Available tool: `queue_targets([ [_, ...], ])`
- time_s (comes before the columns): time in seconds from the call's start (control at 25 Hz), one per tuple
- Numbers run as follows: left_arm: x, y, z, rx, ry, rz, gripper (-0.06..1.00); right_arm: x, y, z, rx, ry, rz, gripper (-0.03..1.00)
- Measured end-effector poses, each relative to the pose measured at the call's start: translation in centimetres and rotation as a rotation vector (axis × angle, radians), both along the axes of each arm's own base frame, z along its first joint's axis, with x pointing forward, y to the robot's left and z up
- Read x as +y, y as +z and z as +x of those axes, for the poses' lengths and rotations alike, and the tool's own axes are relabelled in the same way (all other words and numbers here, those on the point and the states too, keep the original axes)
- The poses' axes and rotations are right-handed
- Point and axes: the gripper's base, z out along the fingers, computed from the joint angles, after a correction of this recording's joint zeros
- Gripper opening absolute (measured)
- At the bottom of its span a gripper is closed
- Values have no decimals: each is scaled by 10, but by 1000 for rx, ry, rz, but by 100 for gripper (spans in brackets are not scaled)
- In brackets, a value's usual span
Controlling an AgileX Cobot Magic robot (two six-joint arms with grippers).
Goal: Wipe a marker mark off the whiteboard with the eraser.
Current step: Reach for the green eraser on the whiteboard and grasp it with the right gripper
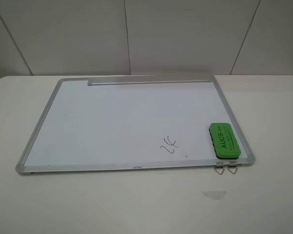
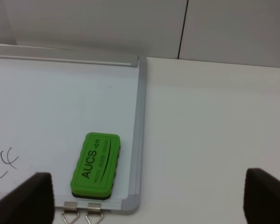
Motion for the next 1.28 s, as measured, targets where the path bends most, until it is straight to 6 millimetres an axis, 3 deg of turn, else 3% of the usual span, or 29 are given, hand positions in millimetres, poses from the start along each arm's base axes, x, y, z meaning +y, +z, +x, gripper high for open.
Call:
queue_targets([
  [0.92,0,0,0,0,0,0,78,0,0,0,0,0,0,81],
  [1.28,0,0,0,0,0,0,78,-1,0,0,13,-8,73,81],
])
